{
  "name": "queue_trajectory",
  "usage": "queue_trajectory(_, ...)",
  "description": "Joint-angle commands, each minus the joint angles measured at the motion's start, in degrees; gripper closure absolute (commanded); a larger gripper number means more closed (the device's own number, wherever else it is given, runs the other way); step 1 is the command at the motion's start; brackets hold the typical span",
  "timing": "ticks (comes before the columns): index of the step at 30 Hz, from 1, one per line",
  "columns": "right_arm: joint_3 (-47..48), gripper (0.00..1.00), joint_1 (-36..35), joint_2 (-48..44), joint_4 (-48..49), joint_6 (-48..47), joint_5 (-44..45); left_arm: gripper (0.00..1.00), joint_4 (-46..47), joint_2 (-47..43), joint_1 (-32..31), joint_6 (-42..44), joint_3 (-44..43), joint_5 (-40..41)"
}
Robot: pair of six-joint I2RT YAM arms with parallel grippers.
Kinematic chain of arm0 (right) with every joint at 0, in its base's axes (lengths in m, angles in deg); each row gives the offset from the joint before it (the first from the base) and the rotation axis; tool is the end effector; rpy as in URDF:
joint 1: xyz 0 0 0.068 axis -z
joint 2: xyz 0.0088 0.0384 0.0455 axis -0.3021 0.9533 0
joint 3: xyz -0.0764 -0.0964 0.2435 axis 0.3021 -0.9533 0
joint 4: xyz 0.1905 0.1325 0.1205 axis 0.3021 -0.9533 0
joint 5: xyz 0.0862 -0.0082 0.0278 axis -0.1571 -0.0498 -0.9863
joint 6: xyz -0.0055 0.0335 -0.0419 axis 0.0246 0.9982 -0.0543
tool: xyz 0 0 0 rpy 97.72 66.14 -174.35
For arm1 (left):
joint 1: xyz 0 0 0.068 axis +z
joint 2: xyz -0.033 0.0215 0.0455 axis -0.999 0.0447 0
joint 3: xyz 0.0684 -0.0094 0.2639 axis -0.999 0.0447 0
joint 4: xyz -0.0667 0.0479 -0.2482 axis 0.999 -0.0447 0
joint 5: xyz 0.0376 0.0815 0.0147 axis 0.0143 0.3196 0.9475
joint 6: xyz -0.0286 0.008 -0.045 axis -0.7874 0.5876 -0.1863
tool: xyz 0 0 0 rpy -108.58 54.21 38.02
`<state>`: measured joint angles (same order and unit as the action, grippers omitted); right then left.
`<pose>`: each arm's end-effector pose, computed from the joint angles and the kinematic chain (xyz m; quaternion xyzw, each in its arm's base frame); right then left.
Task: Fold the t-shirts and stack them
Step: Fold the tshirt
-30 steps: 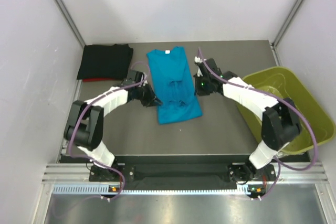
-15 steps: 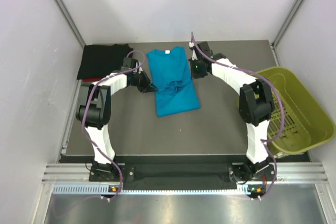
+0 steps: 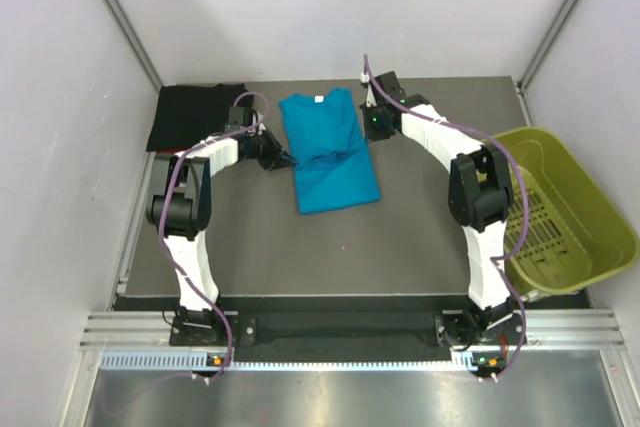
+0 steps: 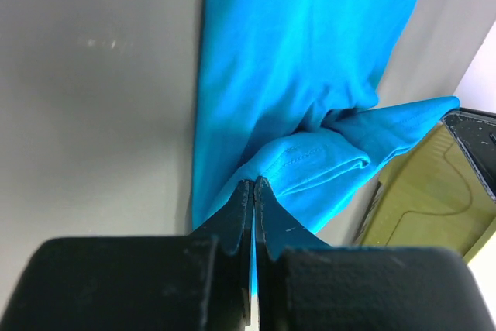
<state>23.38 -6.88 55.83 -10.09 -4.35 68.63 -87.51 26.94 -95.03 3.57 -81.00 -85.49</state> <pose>0.4394 0.2014 0.2310 -0.1221 0.9375 0.1141 0.3052 0.4193 -0.0744 0.1598 -0.2185 0.8889 -0.3676 0.1645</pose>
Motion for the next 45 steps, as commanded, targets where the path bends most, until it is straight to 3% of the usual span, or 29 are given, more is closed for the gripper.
queue_trajectory(1, 4.17, 1.0, 1.26, 1.6, 1.56, -1.38, 0.11, 1.0, 3.7, 0.18, 0.74, -0.01, -3.07, -0.61)
queue_trajectory(15, 8.13, 1.0, 2.32, 6.79, 2.97, -1.38, -2.09, 1.0, 5.37, 3.7, 2.32, -0.63, -4.3, -0.09)
queue_trajectory(21, 7.52, 0.84, 2.32, 5.04, 6.39, -2.0, -4.37, 0.85, 3.97, -0.51, 2.67, 2.0, -4.22, 3.77)
queue_trajectory(25, 5.06, 0.61, 2.32, 1.79, 8.86, -2.79, -3.94, 0.76, 2.3, -6.57, 2.59, 4.64, -1.94, 10.36)
queue_trajectory(27, 3.13, 0.57, 2.41, -0.57, 8.34, -2.44, -2.97, 0.73, 2.38, -10.44, 1.54, 6.83, 0.87, 12.82)
queue_trajectory(31, -1.7, 0.59, 2.32, -4.54, 7.45, -0.95, -1.74, 0.74, 1.24, -13.17, -1.63, 10.35, 3.43, 12.49)
queue_trajectory(36, -8.82, 0.76, 1.88, -8.06, 10.44, 0.55, -4.72, 0.77, 2.3, -11.86, -6.11, 11.58, 6.16, 11.34)
queue_trajectory(45, -7.97, 0.85, 0.74, -3.68, 13.34, 2.13, -9.12, 0.79, 2.92, -4.22, -7.96, 10.44, 2.21, 11.42)
